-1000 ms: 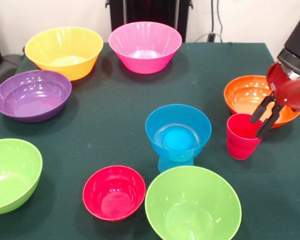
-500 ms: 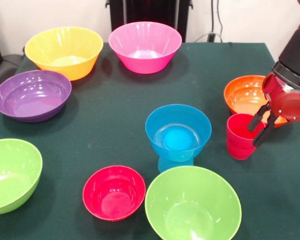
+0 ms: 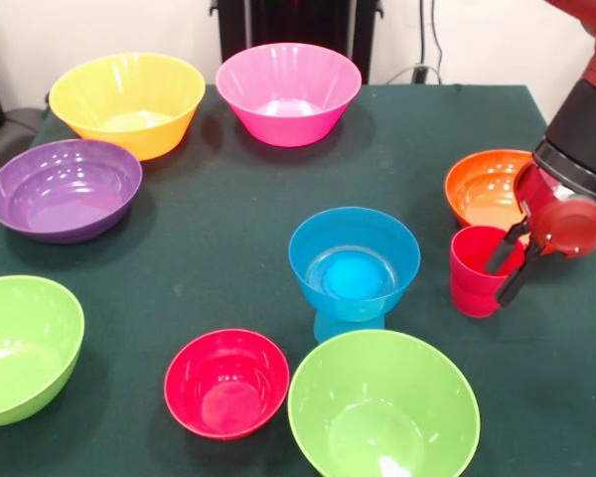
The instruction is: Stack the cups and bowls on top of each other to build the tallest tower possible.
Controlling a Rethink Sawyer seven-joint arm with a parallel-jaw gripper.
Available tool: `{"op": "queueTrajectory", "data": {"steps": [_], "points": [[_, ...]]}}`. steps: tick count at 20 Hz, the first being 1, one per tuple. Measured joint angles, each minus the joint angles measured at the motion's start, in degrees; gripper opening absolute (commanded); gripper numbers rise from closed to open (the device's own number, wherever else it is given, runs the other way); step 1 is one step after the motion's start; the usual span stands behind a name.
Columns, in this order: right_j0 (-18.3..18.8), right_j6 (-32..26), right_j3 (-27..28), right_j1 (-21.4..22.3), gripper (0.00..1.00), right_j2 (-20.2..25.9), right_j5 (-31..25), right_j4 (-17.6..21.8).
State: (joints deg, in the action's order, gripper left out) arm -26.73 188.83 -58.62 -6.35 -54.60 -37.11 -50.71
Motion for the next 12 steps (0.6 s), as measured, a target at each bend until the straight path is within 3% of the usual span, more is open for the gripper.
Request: {"op": "queueTrajectory", "data": {"steps": [12], "points": [[0.01, 0.0, 0.37, -0.49, 1.0, 0.07, 0.06, -0.01]]}}
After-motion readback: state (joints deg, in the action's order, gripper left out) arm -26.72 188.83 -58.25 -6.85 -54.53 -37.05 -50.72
